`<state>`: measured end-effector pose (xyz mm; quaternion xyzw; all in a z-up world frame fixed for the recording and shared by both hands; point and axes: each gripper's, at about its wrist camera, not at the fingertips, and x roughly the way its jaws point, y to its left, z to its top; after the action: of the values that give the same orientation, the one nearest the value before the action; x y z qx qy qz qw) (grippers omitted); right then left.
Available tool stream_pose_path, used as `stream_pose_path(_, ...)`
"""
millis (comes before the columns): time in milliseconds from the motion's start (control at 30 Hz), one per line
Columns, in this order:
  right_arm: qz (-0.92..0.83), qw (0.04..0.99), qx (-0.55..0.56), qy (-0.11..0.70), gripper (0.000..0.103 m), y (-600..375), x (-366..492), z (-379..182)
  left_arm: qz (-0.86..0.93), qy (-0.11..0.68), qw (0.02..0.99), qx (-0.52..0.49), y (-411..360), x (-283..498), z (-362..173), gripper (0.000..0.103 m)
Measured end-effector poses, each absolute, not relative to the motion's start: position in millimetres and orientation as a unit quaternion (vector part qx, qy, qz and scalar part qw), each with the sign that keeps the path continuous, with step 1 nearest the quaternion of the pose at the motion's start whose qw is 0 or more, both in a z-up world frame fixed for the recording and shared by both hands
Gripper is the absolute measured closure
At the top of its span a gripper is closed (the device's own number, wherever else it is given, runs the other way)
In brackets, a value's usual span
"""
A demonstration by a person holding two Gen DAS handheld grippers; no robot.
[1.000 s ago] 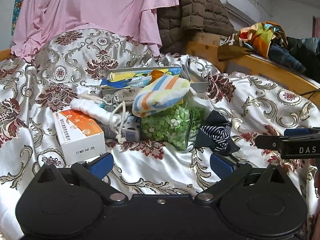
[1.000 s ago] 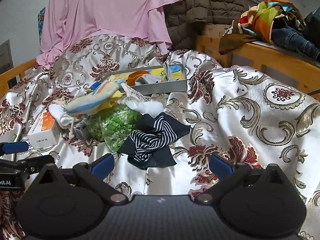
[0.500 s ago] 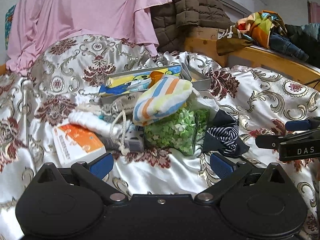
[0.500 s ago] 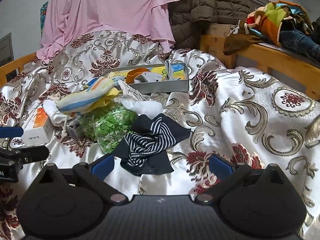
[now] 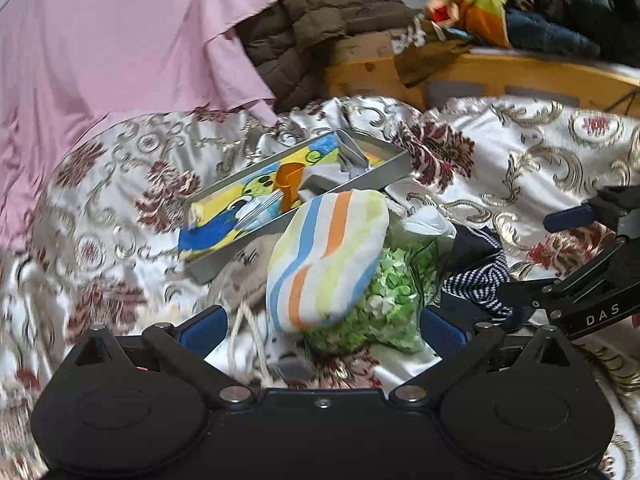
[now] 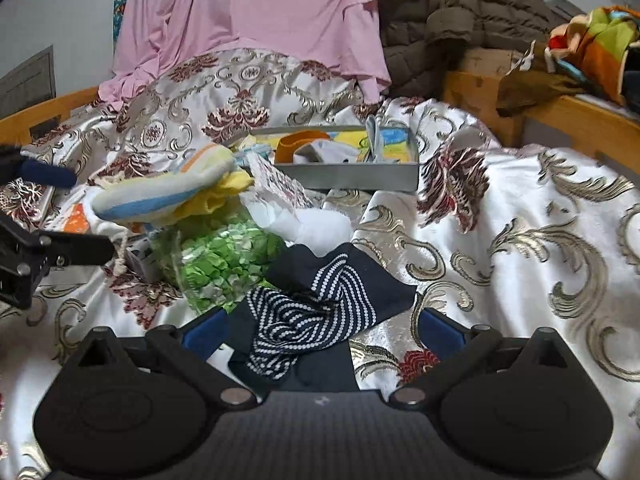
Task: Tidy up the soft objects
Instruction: 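Grasp the striped towel with the left gripper while the right gripper grasps the navy striped cloth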
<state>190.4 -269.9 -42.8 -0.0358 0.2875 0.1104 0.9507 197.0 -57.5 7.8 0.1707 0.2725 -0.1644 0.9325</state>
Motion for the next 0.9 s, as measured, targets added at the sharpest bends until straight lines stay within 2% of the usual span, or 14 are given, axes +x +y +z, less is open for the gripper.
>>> stream_pose_path(300,0.139,0.94,-0.043,0.31,0.001,-266.8,219.2,-61.1,-0.196,0.325,0.901,0.211,-70.9,246.1,5.2,0.007)
stream_pose_path(600,0.149,0.933,-0.051,0.322,0.014,-260.7,231.5,-70.0,-0.208,0.362,0.886,0.2,-73.5,270.3,7.2,0.032)
stream_pose_path(667,0.15,0.932,-0.049,0.327,0.017,-261.4,232.1,-71.1,-0.205,0.368,0.884,0.203,-75.3,271.7,7.9,0.046)
stream_pose_path(767,0.147,0.932,-0.044,0.327,0.021,-262.5,232.5,-70.3,-0.198,0.374,0.883,0.203,-75.9,271.8,8.1,0.055)
stream_pose_path(900,0.143,0.934,-0.038,0.325,0.034,-265.2,232.0,-68.4,-0.188,0.371,0.889,0.19,-74.6,268.2,10.6,0.065)
